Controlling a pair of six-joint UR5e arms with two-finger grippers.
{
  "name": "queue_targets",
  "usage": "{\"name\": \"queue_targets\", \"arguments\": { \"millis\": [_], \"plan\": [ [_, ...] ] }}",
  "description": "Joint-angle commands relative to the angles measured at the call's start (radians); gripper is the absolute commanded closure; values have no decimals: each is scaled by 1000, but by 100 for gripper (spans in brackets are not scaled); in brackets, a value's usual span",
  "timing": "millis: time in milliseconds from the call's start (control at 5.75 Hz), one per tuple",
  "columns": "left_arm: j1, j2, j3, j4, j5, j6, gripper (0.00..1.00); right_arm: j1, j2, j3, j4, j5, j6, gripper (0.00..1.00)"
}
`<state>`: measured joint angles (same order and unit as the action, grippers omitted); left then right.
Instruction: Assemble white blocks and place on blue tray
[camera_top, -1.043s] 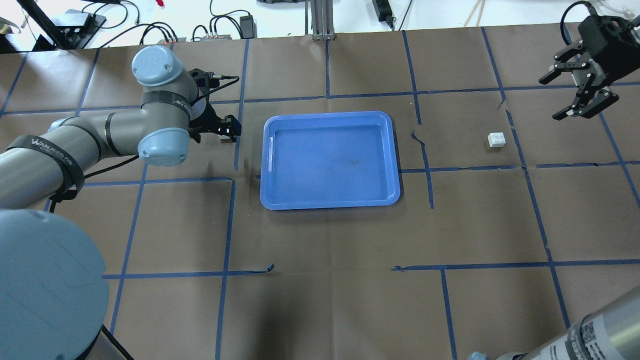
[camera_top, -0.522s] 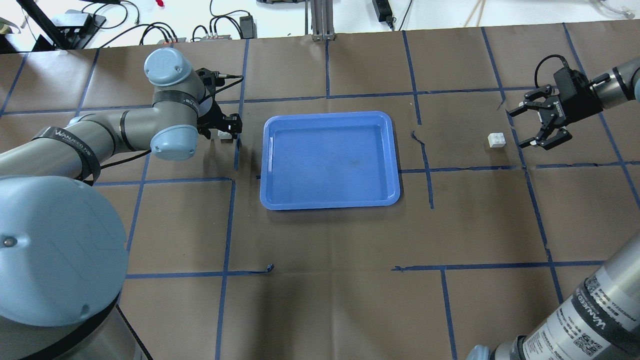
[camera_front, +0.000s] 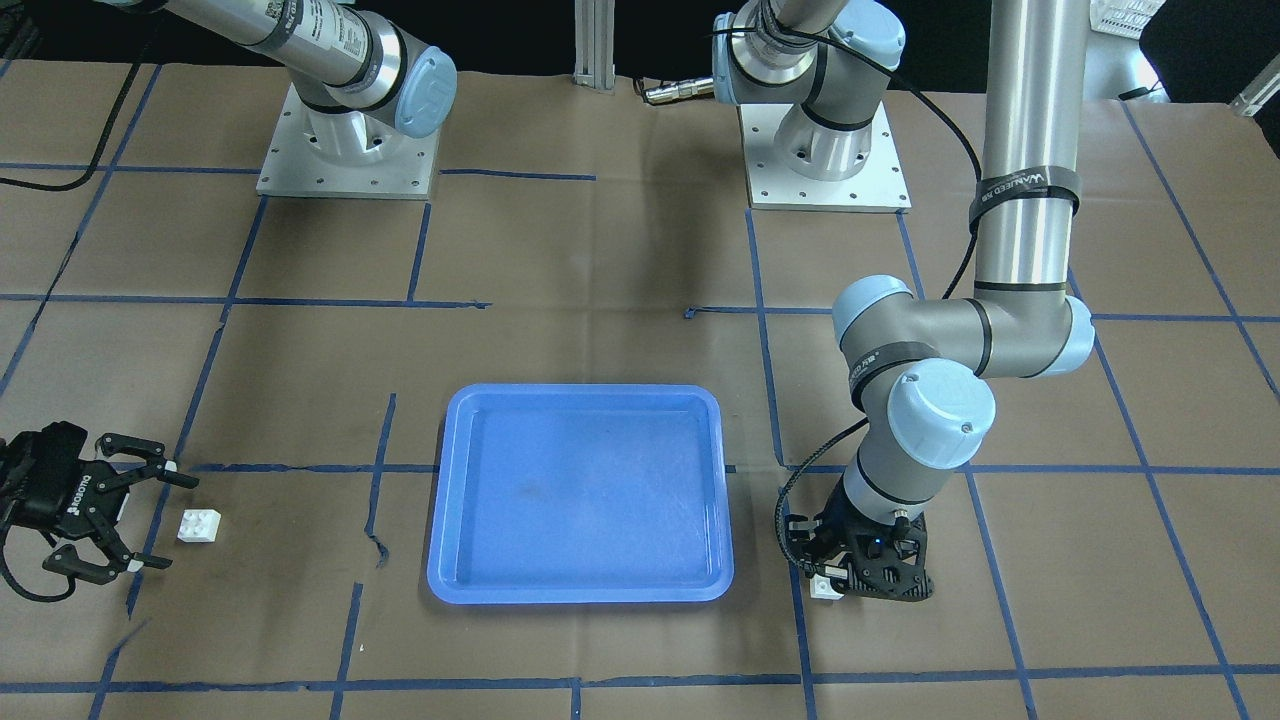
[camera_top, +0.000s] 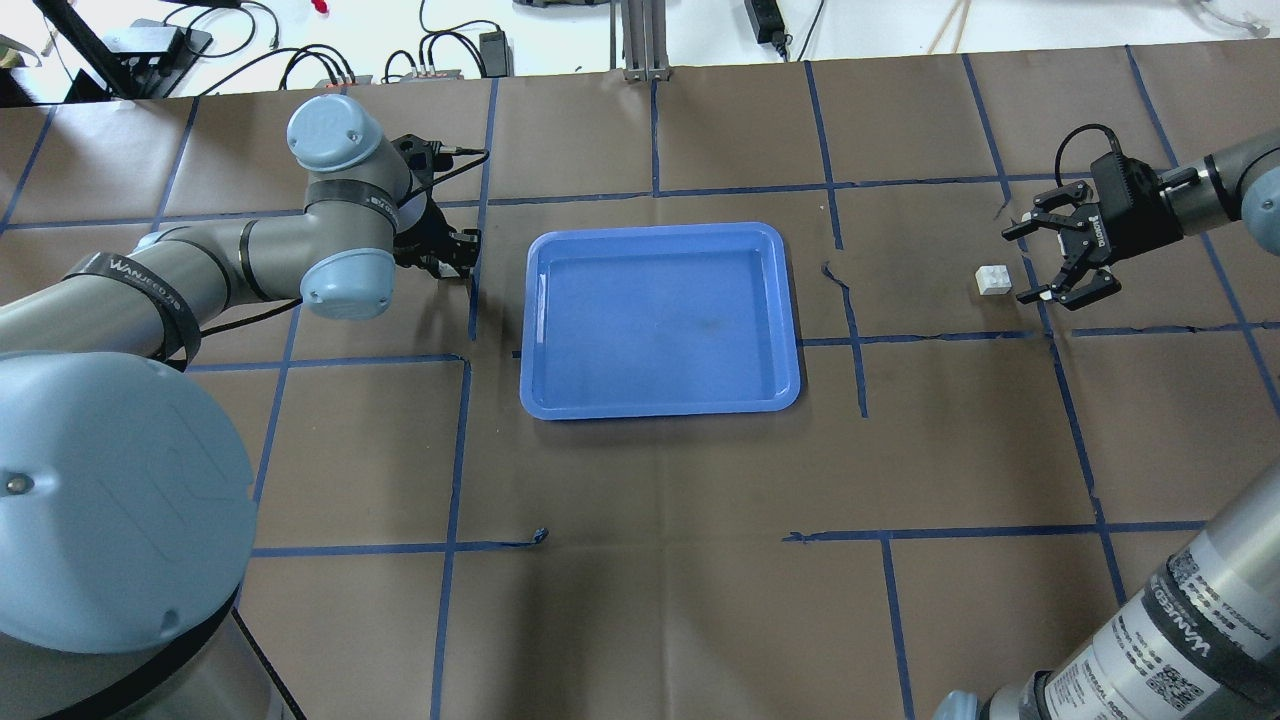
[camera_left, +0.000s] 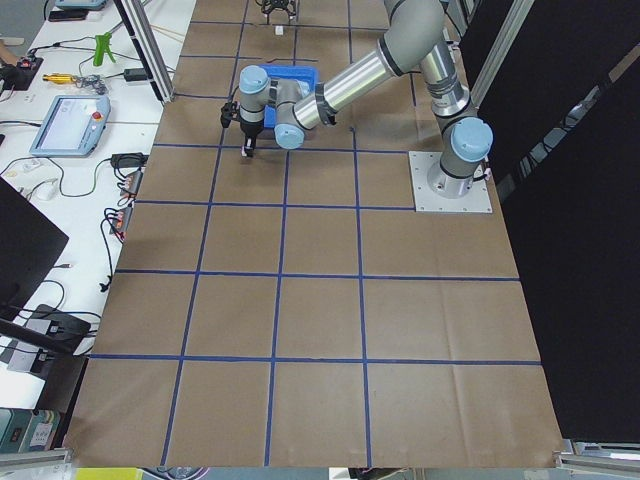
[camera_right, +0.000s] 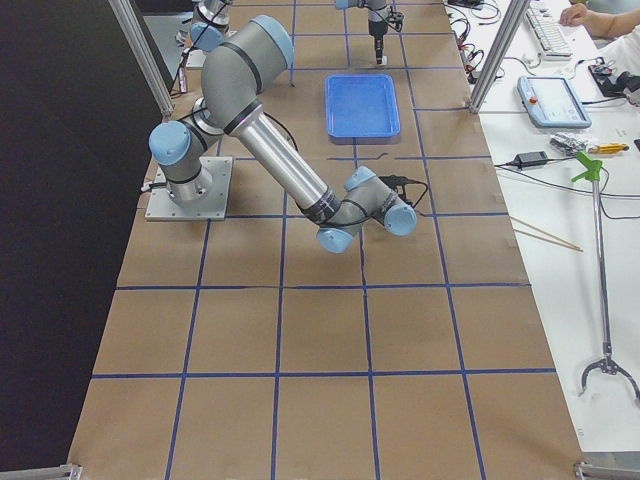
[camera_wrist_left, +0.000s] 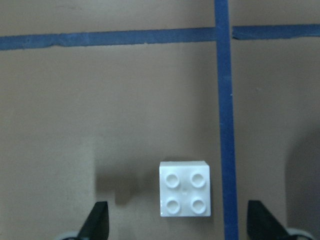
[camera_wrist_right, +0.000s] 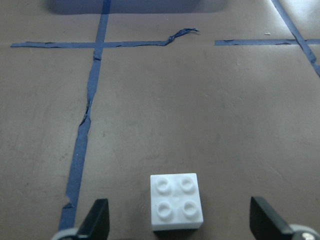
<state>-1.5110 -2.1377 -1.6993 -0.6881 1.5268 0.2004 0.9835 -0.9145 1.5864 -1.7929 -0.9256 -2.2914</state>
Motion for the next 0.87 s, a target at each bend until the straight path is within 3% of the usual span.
{"name": "queue_targets", "arguments": {
  "millis": [0,174,348,522,696],
  "plan": [
    [-8,30,13,5,-8,203,84,4,-1,15,-3,1,1,2],
    [-30,72,10,-4,-80,320,84,4,-1,15,-5,1,0,12],
    [-119,91,12,-11,-95,377,84,4,0,15,-5,-1,0,13],
    [-211,96,9,-24,-94,437,84,4,-1,15,-8,-7,1,23],
    [-277,82,1,-25,-96,625,84,4,0,15,-8,-10,1,31]
  ]
}}
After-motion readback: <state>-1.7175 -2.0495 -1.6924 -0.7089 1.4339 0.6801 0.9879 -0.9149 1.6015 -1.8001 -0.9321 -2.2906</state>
